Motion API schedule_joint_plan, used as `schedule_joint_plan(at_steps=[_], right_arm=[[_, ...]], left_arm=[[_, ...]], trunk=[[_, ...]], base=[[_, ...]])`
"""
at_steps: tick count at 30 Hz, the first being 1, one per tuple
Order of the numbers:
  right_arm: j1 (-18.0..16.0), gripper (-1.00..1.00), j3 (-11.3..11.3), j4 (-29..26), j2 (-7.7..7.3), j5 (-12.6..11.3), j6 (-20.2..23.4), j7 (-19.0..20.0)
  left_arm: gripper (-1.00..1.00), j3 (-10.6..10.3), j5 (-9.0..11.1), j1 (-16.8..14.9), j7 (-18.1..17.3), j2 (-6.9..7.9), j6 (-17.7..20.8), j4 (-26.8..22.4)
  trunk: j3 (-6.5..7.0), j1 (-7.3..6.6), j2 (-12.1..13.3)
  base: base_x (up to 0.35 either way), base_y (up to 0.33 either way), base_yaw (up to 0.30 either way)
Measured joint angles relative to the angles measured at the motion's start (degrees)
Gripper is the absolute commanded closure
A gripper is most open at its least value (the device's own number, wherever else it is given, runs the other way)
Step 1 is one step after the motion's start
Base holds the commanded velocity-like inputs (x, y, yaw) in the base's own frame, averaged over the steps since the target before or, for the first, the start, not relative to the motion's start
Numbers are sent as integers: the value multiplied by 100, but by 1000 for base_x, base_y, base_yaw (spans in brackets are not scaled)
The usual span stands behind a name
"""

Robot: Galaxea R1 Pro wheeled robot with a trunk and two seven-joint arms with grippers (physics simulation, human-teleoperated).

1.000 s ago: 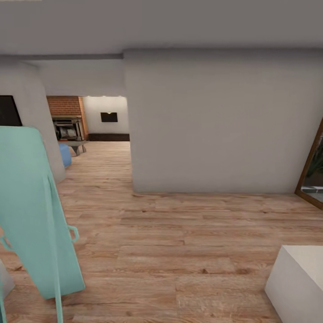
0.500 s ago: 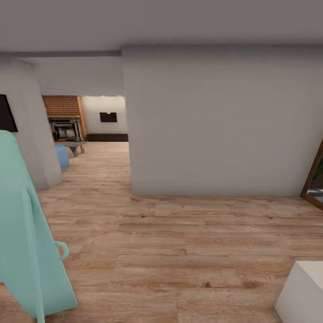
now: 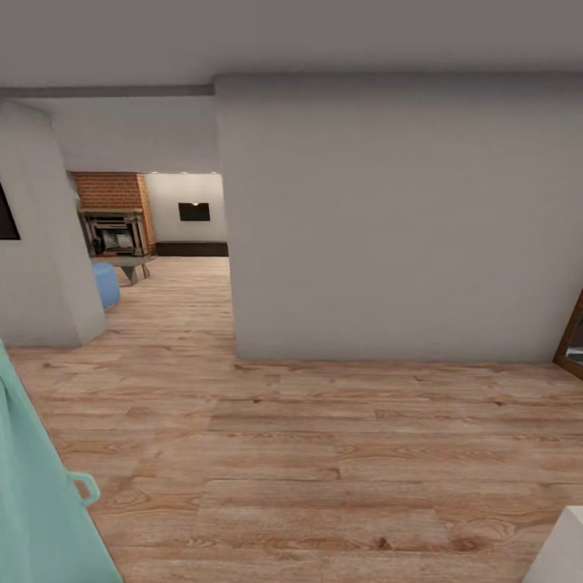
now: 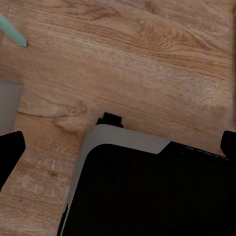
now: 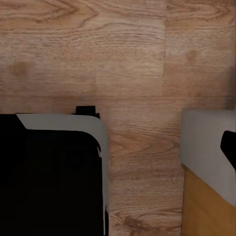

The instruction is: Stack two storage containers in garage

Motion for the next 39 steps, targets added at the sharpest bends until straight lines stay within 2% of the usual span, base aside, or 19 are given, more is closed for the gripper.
schedule_joint_plan(at_steps=[39], right_arm=[[0,-100,-16,4,-10,-15,13,5]], left_arm=[[-100,0,-1,0,18,-4,-2,0]], trunk=[[0,0,0]], base=[[324,0,0]])
